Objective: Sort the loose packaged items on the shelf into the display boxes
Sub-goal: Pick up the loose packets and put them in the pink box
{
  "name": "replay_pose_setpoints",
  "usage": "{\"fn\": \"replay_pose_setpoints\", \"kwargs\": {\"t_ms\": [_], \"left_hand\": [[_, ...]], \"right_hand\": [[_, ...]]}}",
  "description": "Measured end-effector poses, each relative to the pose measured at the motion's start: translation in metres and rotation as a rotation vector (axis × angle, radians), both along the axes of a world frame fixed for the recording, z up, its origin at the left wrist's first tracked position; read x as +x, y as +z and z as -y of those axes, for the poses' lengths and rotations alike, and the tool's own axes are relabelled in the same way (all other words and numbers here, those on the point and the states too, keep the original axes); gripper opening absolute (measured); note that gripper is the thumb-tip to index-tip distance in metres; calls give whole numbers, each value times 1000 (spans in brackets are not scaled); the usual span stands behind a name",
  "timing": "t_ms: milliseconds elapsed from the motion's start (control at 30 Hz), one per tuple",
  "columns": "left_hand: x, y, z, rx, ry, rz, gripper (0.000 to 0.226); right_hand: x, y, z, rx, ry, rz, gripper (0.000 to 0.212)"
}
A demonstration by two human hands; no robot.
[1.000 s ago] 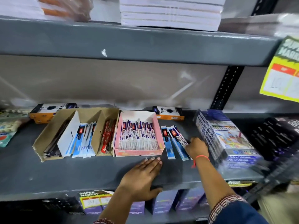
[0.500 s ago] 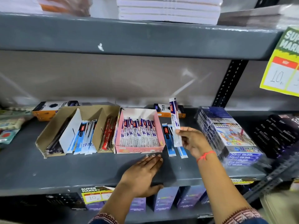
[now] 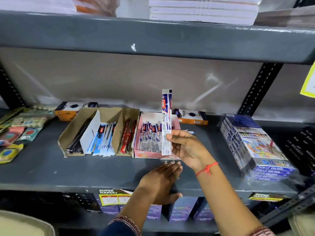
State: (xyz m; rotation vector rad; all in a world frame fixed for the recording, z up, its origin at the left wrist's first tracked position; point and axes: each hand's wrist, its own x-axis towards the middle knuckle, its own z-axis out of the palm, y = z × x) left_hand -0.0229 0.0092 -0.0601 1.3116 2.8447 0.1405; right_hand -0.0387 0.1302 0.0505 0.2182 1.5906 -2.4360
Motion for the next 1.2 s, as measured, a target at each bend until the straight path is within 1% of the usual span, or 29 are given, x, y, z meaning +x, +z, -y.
{"fn": "replay_pose_setpoints", "kwargs": {"t_ms": [100,300,400,467,567,667,733,767,833,1000,1100,1133,1167,1200], "left_hand": [[-1,-2,0,-2,-2,0,84],[-1,-2,0,13,-18,-12,83],[0,-1,0,33,-24,-15,83],[0,0,1,45,-28,-12,82],[1,1,1,59,-41,-28,81],[1,2,1,52,-54,-24,81],[1,4,1,53,-63,-20,81],[1,4,1,61,-65,-16,81],[1,6,1,81,-69,-12,81],[1,7,2,79,-71,-5,80],[1,7,1,66,-68,2,80],[0,6,1,65,-67,3,80],[0,6,1,64,-65,7,80],[1,6,1,63,-65,9,80]], "right_hand": [[-1,-1,1,21,16,4,19],[-7,0,-1,46,16,25,23],[-13,0,-3,72,-27,54,24],[-19,1,-6,124,-69,63,24],[-33,3,-7,267,-141,69,26],[-50,-1,-5,510,-181,97,31],[-62,-7,-3,689,-171,100,34],[-67,-11,-1,782,-158,96,31],[-73,-18,2,953,-119,83,17],[-78,-33,15,1120,-45,85,8],[-78,-38,17,1242,2,69,20],[-77,-37,18,1294,12,59,18],[-76,-35,19,1335,2,41,18],[-74,-31,17,1354,-27,28,23]]}}
